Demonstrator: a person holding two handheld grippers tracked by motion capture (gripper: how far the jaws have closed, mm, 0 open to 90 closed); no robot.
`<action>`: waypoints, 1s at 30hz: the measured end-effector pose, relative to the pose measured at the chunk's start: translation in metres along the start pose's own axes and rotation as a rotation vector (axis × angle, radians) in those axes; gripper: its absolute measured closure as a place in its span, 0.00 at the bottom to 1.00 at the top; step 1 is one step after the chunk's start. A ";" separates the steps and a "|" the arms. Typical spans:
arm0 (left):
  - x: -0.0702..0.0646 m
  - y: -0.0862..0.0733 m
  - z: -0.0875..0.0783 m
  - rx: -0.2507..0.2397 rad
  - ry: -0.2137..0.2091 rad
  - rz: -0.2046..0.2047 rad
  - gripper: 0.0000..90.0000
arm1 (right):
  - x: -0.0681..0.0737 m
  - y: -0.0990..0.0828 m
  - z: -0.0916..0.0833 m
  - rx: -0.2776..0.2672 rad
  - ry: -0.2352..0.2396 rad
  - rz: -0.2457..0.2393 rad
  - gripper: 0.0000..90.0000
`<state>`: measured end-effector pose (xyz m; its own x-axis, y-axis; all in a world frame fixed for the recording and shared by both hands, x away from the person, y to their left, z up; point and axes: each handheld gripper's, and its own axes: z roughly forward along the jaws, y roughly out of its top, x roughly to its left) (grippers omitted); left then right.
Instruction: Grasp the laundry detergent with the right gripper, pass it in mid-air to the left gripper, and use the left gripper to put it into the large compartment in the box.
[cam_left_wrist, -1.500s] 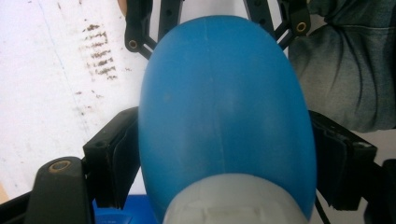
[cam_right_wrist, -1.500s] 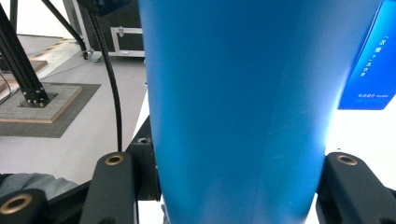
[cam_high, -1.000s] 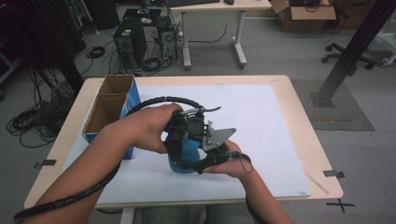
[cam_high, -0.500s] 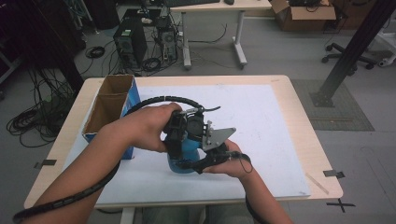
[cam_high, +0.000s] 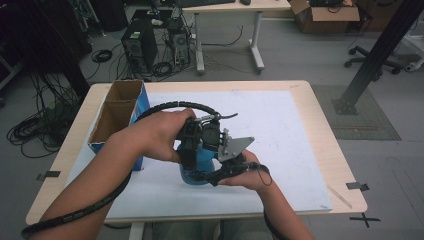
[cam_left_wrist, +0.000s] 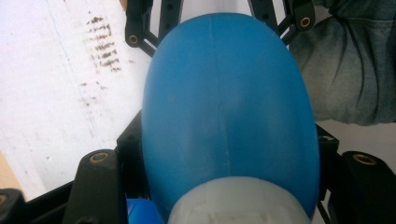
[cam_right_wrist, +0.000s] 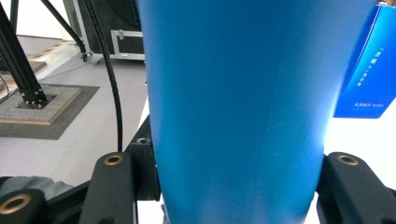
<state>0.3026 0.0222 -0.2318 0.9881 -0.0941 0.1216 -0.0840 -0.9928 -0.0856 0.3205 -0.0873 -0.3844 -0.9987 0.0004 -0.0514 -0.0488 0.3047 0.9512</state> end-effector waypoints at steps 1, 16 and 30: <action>0.000 0.001 -0.001 0.002 0.003 0.001 0.42 | 0.000 0.000 0.000 -0.011 0.002 0.001 0.48; 0.000 0.003 -0.003 -0.002 0.008 0.020 0.42 | 0.001 -0.003 -0.001 -0.039 -0.013 0.018 0.46; 0.003 0.005 -0.004 0.005 -0.003 0.006 0.43 | 0.001 -0.006 -0.005 -0.061 -0.044 0.054 0.29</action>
<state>0.3043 0.0168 -0.2278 0.9879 -0.1001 0.1181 -0.0896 -0.9918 -0.0911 0.3196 -0.0941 -0.3888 -0.9983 0.0572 -0.0117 0.0026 0.2445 0.9696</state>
